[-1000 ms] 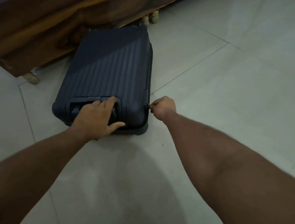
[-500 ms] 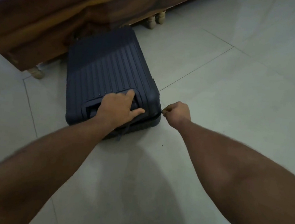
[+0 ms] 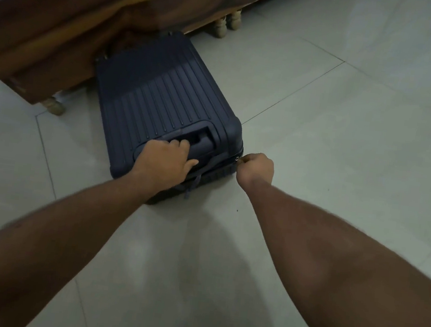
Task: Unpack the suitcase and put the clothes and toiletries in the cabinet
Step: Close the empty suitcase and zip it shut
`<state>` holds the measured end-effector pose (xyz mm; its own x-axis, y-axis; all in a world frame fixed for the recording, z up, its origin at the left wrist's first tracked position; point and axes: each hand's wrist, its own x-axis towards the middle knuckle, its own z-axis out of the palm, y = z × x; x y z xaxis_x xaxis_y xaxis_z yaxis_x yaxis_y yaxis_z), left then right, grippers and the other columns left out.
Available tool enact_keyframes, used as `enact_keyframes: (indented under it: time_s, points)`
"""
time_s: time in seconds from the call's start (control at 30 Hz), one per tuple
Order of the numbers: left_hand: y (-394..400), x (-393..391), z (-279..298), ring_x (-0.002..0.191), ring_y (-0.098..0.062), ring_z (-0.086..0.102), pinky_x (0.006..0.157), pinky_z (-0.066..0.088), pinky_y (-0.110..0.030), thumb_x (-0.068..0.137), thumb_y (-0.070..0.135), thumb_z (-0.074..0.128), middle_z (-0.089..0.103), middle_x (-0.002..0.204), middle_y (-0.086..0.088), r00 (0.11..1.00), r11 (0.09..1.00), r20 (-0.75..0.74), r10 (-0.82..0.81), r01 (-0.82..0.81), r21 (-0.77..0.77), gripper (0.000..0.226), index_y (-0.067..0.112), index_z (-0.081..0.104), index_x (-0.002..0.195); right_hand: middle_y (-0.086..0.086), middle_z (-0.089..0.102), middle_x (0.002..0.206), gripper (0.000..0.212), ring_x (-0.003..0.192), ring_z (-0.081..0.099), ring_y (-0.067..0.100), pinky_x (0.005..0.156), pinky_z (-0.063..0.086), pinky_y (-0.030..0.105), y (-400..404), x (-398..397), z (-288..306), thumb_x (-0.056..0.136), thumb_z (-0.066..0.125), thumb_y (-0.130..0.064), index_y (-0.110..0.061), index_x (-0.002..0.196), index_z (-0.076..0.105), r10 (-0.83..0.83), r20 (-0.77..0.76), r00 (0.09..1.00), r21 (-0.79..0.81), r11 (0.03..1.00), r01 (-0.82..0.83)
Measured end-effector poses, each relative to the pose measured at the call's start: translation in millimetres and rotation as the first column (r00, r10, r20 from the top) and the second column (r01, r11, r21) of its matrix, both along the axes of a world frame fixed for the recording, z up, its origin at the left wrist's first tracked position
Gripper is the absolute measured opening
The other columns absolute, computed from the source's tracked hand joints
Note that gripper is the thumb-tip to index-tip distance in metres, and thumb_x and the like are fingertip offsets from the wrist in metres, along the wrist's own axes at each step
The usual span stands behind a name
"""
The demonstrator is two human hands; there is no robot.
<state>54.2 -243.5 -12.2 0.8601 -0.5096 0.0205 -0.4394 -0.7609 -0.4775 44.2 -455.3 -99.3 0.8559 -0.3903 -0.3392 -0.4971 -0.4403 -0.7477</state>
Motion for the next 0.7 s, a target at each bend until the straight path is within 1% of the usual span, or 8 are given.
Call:
enact_keyframes:
  time_s: [0.07,0.13,0.23,0.3,0.4,0.47,0.57,0.7]
  points:
    - [0.0,1.8,0.8,0.063,-0.021,0.053,0.055,0.034,-0.032,0.105,0.059,0.032,0.068,0.084,-0.003,1.000,1.000,-0.021,0.020,-0.019,0.008,0.050,0.015,0.055,0.106,0.005,0.052,0.059,0.025,0.063,0.049,0.029,0.058,0.038,0.025,3.7,-3.8,-0.3,0.085,0.057,-0.006,-0.013,0.061,0.061,0.019,0.008,1.000,-0.016,1.000,-0.019]
    - [-9.2,4.8,2.0,0.063,-0.023,0.053,0.056,0.036,-0.032,0.105,0.058,0.034,0.068,0.081,-0.004,0.999,0.999,-0.043,0.026,-0.027,-0.018,0.048,0.014,0.055,0.103,0.003,0.049,0.058,0.025,0.061,0.048,0.027,0.053,0.033,0.024,12.5,-9.4,0.5,0.082,0.056,-0.004,-0.013,0.059,0.056,0.056,0.024,0.998,-0.014,0.998,-0.055]
    - [-35.5,7.2,6.1,0.073,-0.027,0.063,0.059,0.034,-0.033,0.105,0.056,0.038,0.068,0.084,-0.007,0.998,0.997,-0.053,0.029,-0.032,-0.065,0.048,0.013,0.057,0.101,0.007,0.060,0.067,0.021,0.069,0.058,0.029,0.060,0.036,0.024,33.0,-20.3,-5.6,0.080,0.060,-0.002,-0.014,0.062,0.059,0.119,0.066,0.991,0.021,0.992,-0.121]
    - [-52.6,9.7,8.0,0.081,-0.029,0.065,0.062,0.034,-0.034,0.104,0.055,0.041,0.068,0.090,-0.009,0.997,0.995,-0.066,0.037,-0.043,-0.091,0.048,0.012,0.061,0.101,0.010,0.065,0.072,0.022,0.074,0.061,0.030,0.062,0.038,0.025,41.0,-27.1,-13.4,0.083,0.060,-0.004,-0.015,0.065,0.063,0.064,0.093,0.994,0.082,0.994,-0.071]
    - [-63.2,14.7,11.2,0.085,-0.029,0.065,0.066,0.034,-0.035,0.102,0.058,0.045,0.068,0.093,-0.010,0.996,0.992,-0.082,0.033,-0.042,-0.115,0.049,0.012,0.062,0.101,0.008,0.074,0.086,0.020,0.083,0.064,0.027,0.069,0.044,0.027,37.5,-26.5,-25.0,0.096,0.060,-0.018,-0.017,0.087,0.078,-0.055,0.105,0.993,0.147,0.988,0.039]
    - [-59.0,13.3,10.6,0.085,-0.028,0.065,0.066,0.035,-0.034,0.100,0.062,0.046,0.068,0.097,-0.009,0.996,0.992,-0.087,0.012,-0.023,-0.122,0.053,0.011,0.058,0.111,0.004,0.075,0.083,0.021,0.082,0.069,0.026,0.071,0.052,0.030,32.1,-21.0,-24.9,0.098,0.063,-0.030,-0.022,0.085,0.076,-0.100,0.081,0.992,0.222,0.972,0.080]
    - [-43.4,2.4,4.7,0.099,-0.025,0.067,0.067,0.040,-0.035,0.093,0.071,0.051,0.066,0.119,-0.009,0.997,0.997,-0.057,-0.058,0.054,-0.062,0.088,0.004,0.038,0.149,0.004,0.077,0.080,0.010,0.078,0.076,0.025,0.075,0.065,0.043,25.4,-14.6,-18.9,0.090,0.070,-0.024,-0.022,0.081,0.074,-0.202,0.006,0.979,0.435,0.882,0.180]
    - [-30.1,-18.9,1.4,0.099,-0.023,0.063,0.068,0.050,-0.034,0.080,0.080,0.062,0.057,0.121,-0.009,0.996,0.997,-0.058,-0.071,0.068,-0.046,0.118,0.005,0.016,0.159,0.011,0.079,0.086,0.020,0.080,0.078,0.030,0.074,0.066,0.045,23.4,-22.0,-12.7,0.081,0.068,-0.004,-0.012,0.099,0.073,-0.105,-0.175,0.979,0.660,0.725,0.196]
